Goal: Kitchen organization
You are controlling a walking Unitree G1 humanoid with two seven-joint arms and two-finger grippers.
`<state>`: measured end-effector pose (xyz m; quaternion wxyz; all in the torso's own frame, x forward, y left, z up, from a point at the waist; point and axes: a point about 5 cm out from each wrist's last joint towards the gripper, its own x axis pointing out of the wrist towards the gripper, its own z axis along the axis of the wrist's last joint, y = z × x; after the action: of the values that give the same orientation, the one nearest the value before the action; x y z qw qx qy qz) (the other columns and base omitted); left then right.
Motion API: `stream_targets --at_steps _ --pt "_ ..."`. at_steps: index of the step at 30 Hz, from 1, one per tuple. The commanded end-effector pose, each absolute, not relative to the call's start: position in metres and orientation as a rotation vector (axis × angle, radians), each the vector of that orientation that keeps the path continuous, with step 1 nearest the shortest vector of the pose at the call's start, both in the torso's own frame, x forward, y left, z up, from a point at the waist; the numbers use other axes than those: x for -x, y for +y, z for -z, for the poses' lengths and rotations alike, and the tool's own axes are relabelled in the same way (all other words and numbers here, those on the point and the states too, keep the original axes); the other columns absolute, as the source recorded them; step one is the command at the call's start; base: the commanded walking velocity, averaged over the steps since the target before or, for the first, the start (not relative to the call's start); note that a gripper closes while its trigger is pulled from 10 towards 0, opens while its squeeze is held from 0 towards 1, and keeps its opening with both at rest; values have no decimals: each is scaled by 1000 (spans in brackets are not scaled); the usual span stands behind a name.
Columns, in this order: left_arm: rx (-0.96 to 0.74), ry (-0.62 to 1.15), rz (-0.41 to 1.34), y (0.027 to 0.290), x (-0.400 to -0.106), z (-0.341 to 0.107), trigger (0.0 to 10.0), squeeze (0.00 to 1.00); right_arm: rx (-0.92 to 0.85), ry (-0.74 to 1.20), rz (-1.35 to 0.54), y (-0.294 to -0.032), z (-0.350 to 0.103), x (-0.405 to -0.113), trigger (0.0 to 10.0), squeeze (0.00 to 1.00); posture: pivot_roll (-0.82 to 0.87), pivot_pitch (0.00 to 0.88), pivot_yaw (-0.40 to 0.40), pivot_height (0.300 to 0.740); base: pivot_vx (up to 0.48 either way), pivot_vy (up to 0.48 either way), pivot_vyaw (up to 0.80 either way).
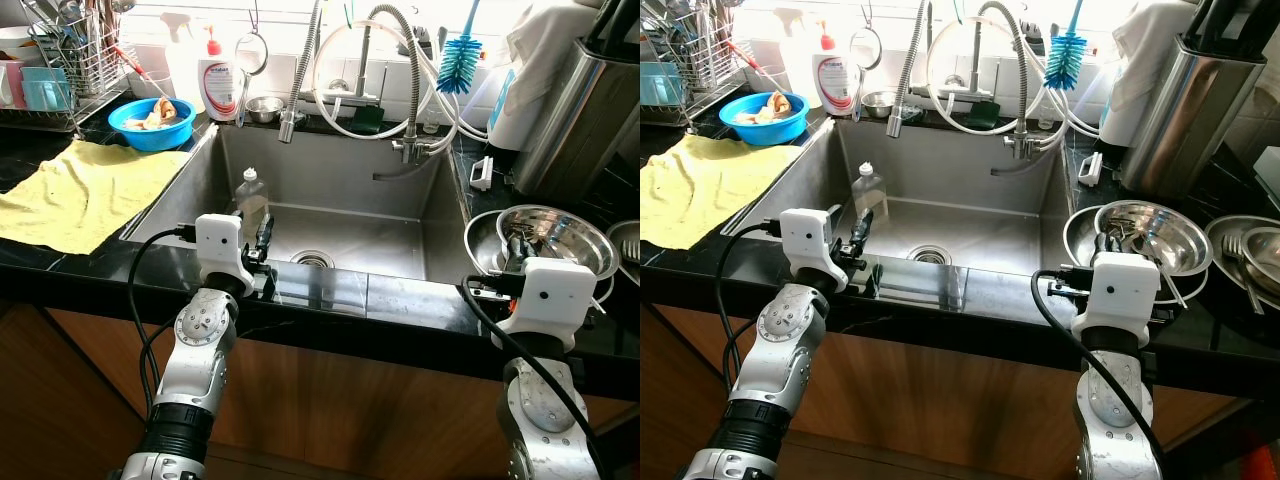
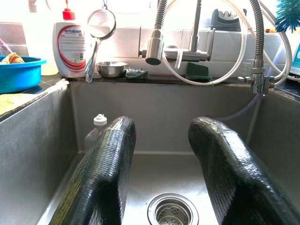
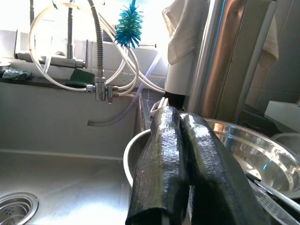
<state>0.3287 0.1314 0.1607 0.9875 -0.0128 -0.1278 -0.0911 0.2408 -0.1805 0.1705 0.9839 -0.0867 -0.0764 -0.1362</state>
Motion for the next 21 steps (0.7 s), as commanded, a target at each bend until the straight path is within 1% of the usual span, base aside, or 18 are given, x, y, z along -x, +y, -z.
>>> stream_targets --at_steps 1,5,9,10,12,13,21 --pt "30 -249 194 130 -328 -159 10000 0 173 -178 277 -181 -177 -241 0 0 -147 0 -11 740 0 0 0" --pt "32 -249 192 131 -329 -160 10000 0 171 -193 288 -182 -181 -241 0 0 -146 0 -11 740 0 0 0" --pt "37 -251 191 131 -329 -160 10000 0 173 -248 321 -183 -193 -241 0 0 -147 0 -11 740 0 0 0" --pt "38 -251 191 131 -329 -160 10000 0 176 -262 329 -184 -196 -241 1686 0 -147 0 -11 740 0 0 0" --pt "39 -252 191 131 -329 -160 10000 0 178 -270 334 -184 -197 -241 1686 0 -147 0 -11 740 0 0 0" --pt "41 -252 192 130 -329 -160 10000 0 179 -282 338 -185 -199 -242 10000 0 -148 0 -12 740 0 0 0" --pt "47 -253 192 130 -329 -160 10000 0 189 -327 339 -183 -209 -242 10000 0 -149 0 -13 740 0 0 0"
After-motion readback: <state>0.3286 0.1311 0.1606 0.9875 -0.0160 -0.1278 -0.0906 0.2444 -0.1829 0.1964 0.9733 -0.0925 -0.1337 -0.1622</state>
